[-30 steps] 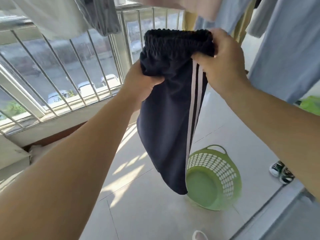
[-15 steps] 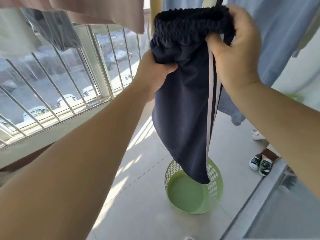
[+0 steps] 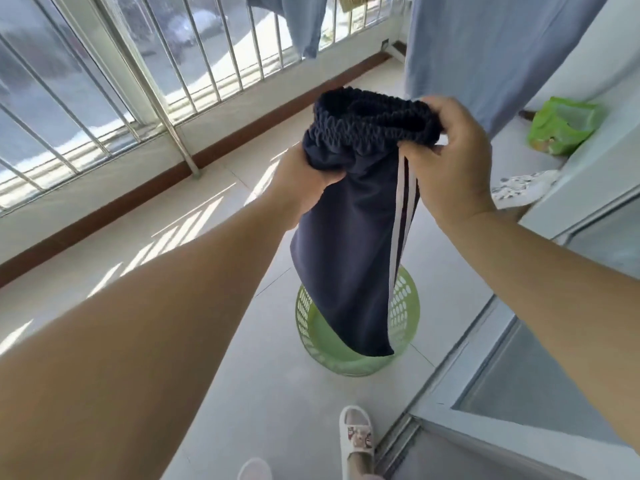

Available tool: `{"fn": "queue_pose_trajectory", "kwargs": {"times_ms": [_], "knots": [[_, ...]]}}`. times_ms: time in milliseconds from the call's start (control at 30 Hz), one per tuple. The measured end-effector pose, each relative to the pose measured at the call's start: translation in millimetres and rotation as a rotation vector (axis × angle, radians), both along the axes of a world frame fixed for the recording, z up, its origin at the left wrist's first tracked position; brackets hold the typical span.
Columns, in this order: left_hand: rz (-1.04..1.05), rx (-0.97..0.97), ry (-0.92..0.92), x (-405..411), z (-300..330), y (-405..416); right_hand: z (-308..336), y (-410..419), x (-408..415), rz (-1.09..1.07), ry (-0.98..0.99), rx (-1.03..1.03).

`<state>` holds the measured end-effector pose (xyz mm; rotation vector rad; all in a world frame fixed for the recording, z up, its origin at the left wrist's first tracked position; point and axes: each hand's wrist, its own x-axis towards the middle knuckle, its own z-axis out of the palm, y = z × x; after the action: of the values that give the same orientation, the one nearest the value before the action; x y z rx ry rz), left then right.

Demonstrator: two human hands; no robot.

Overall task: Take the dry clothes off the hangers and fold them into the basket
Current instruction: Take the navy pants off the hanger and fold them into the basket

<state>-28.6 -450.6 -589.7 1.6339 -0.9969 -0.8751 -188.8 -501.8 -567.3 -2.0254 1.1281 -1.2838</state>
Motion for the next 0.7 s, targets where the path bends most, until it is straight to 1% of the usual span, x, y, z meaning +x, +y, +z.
{"fn": "queue_pose_trajectory", "kwargs": {"times_ms": [167, 267, 400, 533, 633, 700], "knots": [[0.058, 0.062, -0.041, -13.0, -42.5, -24.2, -53.5, -31.6, -7.0, 0.013, 0.013, 0.072], [0.075, 0.078, -0.059, -16.9, -51.5, -34.4, -68.1, -44.7, -10.4, 0.019, 0.019, 0.062], [0.096, 0.029, -0.081, -21.4, -50.8, -46.2, -71.2, -54.7, -14.6, 0.014, -0.024, 0.032], [0.075, 0.010, -0.095, -26.8, -48.7, -40.1, -71.2, -44.6, -20.8, 0.024, -0.051, 0.017], [0.040, 0.061, -0.130, -30.3, -60.5, -25.7, -85.4, -26.2, -31.7, 0.023, -0.031, 0.009], [0.001, 0.113, -0.129, -33.3, -74.0, -11.7, -100.3, -9.7, -41.1, 0.025, -0.002, 0.044]]}}
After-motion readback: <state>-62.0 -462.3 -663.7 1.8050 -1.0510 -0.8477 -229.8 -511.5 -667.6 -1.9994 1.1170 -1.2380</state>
